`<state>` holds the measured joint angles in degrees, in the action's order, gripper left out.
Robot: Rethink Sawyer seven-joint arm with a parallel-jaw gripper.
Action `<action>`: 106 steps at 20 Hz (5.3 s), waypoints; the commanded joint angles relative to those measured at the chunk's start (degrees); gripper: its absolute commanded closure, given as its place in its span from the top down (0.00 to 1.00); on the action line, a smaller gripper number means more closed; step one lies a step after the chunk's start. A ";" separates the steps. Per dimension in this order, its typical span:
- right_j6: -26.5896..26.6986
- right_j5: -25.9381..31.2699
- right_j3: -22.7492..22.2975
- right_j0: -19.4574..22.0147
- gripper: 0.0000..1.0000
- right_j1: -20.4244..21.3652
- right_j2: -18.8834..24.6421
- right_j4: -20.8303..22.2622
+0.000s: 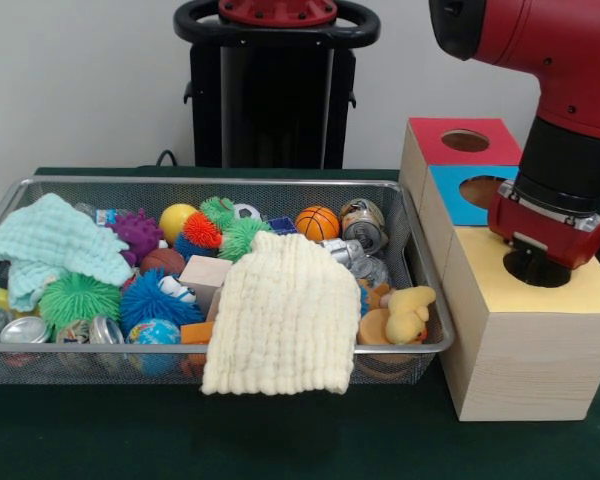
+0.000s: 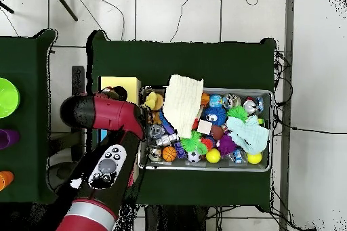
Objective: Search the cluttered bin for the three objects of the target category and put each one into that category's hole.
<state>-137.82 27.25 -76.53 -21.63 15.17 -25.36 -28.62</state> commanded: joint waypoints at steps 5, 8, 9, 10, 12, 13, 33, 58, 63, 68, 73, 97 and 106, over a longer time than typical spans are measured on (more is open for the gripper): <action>-9.85 8.03 -2.74 2.73 0.00 -1.51 5.01 -0.53; -9.89 8.60 -2.40 2.86 0.00 -1.53 4.88 -0.45; -9.91 8.60 -2.35 2.89 0.00 -1.59 4.91 -0.46; -9.89 8.73 -2.30 2.94 0.00 -1.55 4.88 -0.43; -9.86 8.76 -2.27 2.99 0.00 -1.56 4.87 -0.42; -9.84 8.73 -2.28 3.03 0.00 -1.59 4.91 -0.42; -9.77 10.56 0.06 3.86 0.00 -2.46 4.61 -0.25; -10.70 15.81 4.97 4.10 0.00 -3.82 3.06 0.10; -10.10 16.70 5.22 4.83 0.00 -3.23 2.98 0.28; -9.59 17.58 5.30 5.40 0.00 -2.58 2.75 0.58; -9.26 19.08 6.36 6.14 0.00 -2.50 2.48 0.89; -13.77 24.27 12.38 3.71 0.00 -5.46 0.47 0.52; -13.24 25.97 12.65 3.78 0.00 -4.90 -0.09 0.28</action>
<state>-137.82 45.73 -64.55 -18.72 10.92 -27.90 -28.57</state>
